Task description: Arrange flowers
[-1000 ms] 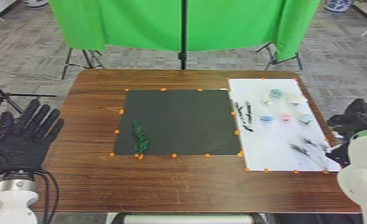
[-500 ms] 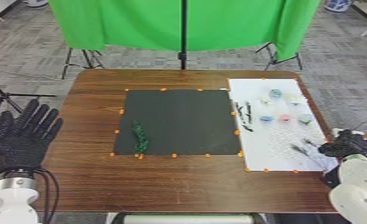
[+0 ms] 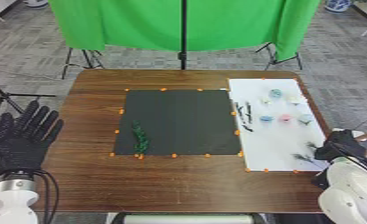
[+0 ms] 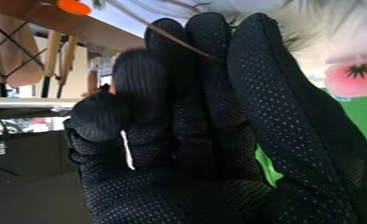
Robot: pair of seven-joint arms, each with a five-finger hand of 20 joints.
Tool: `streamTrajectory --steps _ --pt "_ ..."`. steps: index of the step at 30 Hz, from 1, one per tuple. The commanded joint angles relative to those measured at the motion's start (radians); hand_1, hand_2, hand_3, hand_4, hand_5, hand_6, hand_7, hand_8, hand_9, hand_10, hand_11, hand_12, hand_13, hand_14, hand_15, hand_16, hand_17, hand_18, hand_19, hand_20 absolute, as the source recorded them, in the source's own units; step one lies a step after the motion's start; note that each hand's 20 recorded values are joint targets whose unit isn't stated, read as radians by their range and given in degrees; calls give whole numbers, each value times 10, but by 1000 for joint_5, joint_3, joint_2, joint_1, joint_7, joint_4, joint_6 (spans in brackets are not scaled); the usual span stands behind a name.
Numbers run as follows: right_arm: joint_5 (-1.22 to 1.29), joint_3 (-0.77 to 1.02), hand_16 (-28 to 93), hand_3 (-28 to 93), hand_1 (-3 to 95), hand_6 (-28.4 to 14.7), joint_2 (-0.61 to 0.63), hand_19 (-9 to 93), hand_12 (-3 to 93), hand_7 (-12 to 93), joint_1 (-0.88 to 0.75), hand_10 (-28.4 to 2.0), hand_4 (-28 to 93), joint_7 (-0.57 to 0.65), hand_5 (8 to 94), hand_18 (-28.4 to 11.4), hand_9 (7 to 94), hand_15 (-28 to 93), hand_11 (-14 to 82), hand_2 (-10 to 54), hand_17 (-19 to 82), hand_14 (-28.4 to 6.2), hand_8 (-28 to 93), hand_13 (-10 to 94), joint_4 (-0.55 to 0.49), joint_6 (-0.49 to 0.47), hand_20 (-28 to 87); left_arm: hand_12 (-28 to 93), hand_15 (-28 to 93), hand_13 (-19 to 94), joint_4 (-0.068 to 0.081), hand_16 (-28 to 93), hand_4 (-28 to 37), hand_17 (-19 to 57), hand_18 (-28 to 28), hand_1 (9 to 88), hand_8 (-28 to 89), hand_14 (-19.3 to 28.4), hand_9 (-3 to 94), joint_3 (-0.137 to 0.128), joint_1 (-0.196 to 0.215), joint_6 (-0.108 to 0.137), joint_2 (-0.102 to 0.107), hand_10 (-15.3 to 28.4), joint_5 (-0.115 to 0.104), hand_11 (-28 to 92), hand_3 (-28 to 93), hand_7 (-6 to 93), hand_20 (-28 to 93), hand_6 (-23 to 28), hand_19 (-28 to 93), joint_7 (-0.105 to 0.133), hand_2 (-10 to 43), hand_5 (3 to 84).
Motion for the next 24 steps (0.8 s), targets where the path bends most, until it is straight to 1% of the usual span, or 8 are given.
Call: streamTrajectory --steps 1,4,6,9,12,14,19,24 --pt "21 17 421 683 602 -16 16 928 507 364 -22 -111 -283 4 787 -254 831 681 233 -95 393 -145 108 661 -92 2 397 106 412 270 -4 -59 -283 -64 160 247 -101 169 362 -4 24 5 -5 157 -5 191 729 145 132 86 372 -8 123 438" --pt "16 7 408 691 595 -16 17 930 478 368 -15 -102 -283 -8 778 -254 847 650 219 -95 401 -125 120 694 -136 -6 393 107 414 271 -6 -60 -283 -64 160 247 -101 169 362 -5 26 7 -7 157 -4 192 729 145 132 87 372 -12 124 438" --pt "20 -9 409 694 593 -15 16 931 472 369 7 -95 -283 -10 776 -260 884 615 177 -95 417 -115 121 731 -157 -7 390 106 414 271 -5 -60 -283 -64 160 248 -101 169 362 -4 25 10 -4 157 -4 191 728 145 133 87 373 -13 124 438" --pt "14 -61 384 698 592 -12 10 932 485 370 62 -91 -283 -26 776 -263 917 624 178 -95 444 -114 123 766 -180 9 420 106 414 270 -9 -61 -283 -64 160 248 -101 169 361 -6 29 12 -3 157 -1 191 729 144 133 87 374 -15 124 439" --pt "12 -126 381 704 588 -10 -14 932 456 364 128 -92 -283 -39 784 -262 924 634 250 -95 475 -101 126 802 -189 25 460 106 414 270 -10 -61 -283 -64 161 247 -101 169 361 -3 29 18 1 157 -3 190 730 145 134 87 376 -14 124 439" --pt "16 -174 386 707 587 -11 -36 932 441 357 174 -93 -283 -44 788 -260 930 634 285 -95 494 -93 130 819 -186 44 477 106 414 270 -7 -61 -283 -64 161 248 -101 169 361 1 22 17 3 157 0 190 729 146 135 87 376 -22 124 439" --pt "11 -288 397 714 585 -14 -102 932 404 343 281 -91 -283 -49 795 -255 936 627 328 -95 521 -83 140 843 -159 75 493 107 414 270 -6 -62 -283 -63 161 247 -101 168 360 11 16 20 8 157 0 190 730 145 135 87 377 -32 124 439" --pt "-31 -429 401 722 582 -18 -192 932 395 340 395 -93 -283 7 799 -255 937 623 344 -95 537 -78 148 853 -97 163 503 107 414 270 -3 -61 -283 -63 161 247 -101 168 360 19 12 28 20 157 0 190 731 146 135 87 377 -42 124 439"
